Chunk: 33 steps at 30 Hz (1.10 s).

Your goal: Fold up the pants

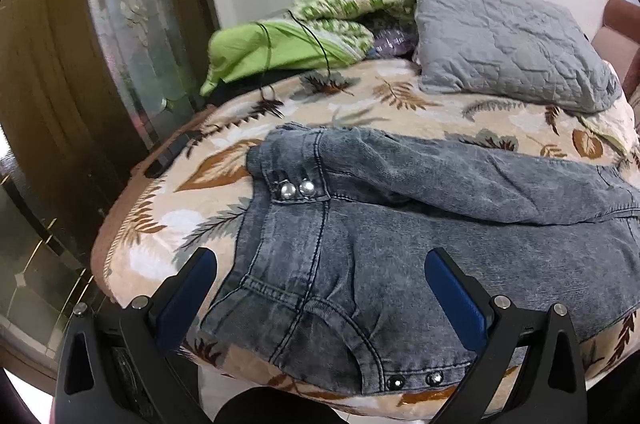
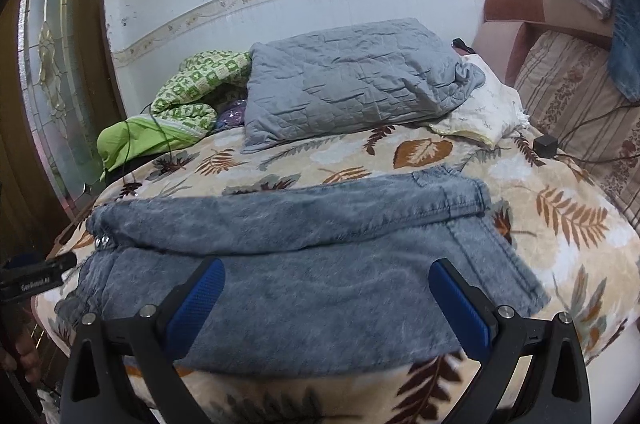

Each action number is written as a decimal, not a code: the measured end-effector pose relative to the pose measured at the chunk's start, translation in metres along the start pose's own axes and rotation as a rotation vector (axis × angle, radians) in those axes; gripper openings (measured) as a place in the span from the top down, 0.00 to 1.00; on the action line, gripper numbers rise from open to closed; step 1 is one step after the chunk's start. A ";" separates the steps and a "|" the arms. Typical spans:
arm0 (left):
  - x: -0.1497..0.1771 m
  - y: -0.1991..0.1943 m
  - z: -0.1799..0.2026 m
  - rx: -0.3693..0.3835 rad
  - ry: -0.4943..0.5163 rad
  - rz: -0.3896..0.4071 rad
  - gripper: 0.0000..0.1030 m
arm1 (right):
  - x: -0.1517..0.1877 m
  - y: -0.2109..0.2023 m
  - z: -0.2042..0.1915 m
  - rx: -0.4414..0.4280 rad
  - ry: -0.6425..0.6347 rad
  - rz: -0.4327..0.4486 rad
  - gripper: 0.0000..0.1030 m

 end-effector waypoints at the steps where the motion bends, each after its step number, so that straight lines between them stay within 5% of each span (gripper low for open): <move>1: -0.005 0.006 -0.001 0.013 0.006 -0.017 0.00 | -0.008 0.007 0.006 0.004 -0.003 -0.009 0.00; 11: -0.070 0.083 -0.029 0.040 -0.014 -0.173 0.00 | -0.081 0.134 0.138 0.123 0.113 -0.225 0.00; 20: -0.110 0.171 -0.046 0.129 -0.084 -0.374 0.01 | -0.075 0.224 0.217 0.055 0.384 -0.342 0.03; 26: -0.126 0.213 -0.058 0.103 -0.115 -0.428 0.21 | -0.076 0.252 0.223 0.043 0.398 -0.366 0.12; 29: -0.124 0.232 -0.055 0.127 -0.135 -0.488 0.40 | -0.075 0.258 0.222 0.048 0.391 -0.381 0.16; 33: -0.124 0.247 -0.046 0.189 -0.187 -0.540 0.44 | -0.073 0.265 0.222 0.053 0.393 -0.388 0.16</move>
Point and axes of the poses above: each gripper's, at about its wrist camera, not at the fingertips, and y roughly the way its jaws point, z to its right, x to its underside, the point moved 8 cm from there along y, roughly the way its jaws point
